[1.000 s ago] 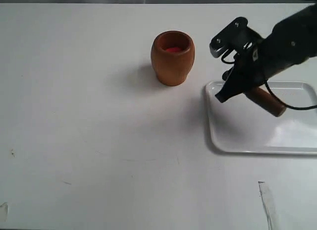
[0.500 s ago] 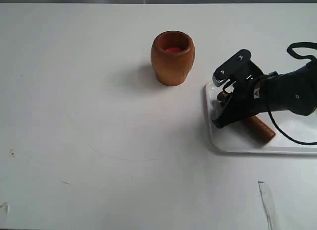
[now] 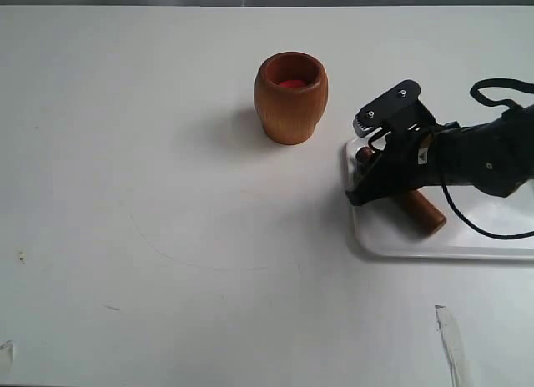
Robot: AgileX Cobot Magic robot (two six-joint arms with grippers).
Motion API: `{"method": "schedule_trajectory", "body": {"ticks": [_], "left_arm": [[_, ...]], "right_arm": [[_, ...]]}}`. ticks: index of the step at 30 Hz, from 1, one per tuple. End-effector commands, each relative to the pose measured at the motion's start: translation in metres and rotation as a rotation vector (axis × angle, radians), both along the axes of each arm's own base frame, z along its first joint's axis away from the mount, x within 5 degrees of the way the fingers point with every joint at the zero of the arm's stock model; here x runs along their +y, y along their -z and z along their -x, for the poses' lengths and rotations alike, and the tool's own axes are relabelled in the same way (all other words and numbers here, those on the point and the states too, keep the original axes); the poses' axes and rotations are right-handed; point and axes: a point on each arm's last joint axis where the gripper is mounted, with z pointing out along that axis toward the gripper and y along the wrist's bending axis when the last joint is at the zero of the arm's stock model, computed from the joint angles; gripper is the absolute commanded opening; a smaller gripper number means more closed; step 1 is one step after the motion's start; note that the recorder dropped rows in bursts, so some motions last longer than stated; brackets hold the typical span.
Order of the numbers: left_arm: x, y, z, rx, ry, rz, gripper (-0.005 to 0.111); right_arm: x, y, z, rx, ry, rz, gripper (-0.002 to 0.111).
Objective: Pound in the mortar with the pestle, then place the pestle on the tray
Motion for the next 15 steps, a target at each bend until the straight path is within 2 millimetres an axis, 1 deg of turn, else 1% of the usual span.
{"method": "schedule_trajectory", "body": {"ticks": [1, 4, 6, 8, 11, 12, 14, 15], "left_arm": [[-0.001, 0.0, 0.0, -0.004, 0.006, 0.015, 0.0], [-0.001, 0.0, 0.0, -0.004, 0.006, 0.015, 0.0], [-0.001, 0.0, 0.0, -0.004, 0.006, 0.015, 0.0], [-0.001, 0.0, 0.0, -0.004, 0.006, 0.015, 0.0], [-0.001, 0.0, 0.0, -0.004, 0.006, 0.015, 0.0], [-0.001, 0.0, 0.0, -0.004, 0.006, 0.015, 0.0], [-0.001, 0.0, 0.0, -0.004, 0.006, 0.015, 0.0], [-0.001, 0.0, 0.0, -0.004, 0.006, 0.015, 0.0]], "right_arm": [[-0.007, -0.008, 0.006, 0.032, 0.016, 0.028, 0.046], [-0.006, -0.031, 0.005, -0.037, 0.016, -0.01, 0.048], [-0.007, -0.05, 0.006, -0.094, 0.017, -0.041, 0.049], [-0.009, -0.076, 0.01, -0.168, 0.017, -0.082, 0.048], [-0.015, -0.118, 0.021, -0.282, 0.021, -0.142, 0.048], [-0.018, -0.129, 0.025, -0.309, 0.024, -0.156, 0.048], [-0.026, -0.155, 0.038, -0.365, 0.039, -0.195, 0.046], [-0.029, -0.164, 0.044, -0.374, 0.056, -0.214, 0.043]]}}
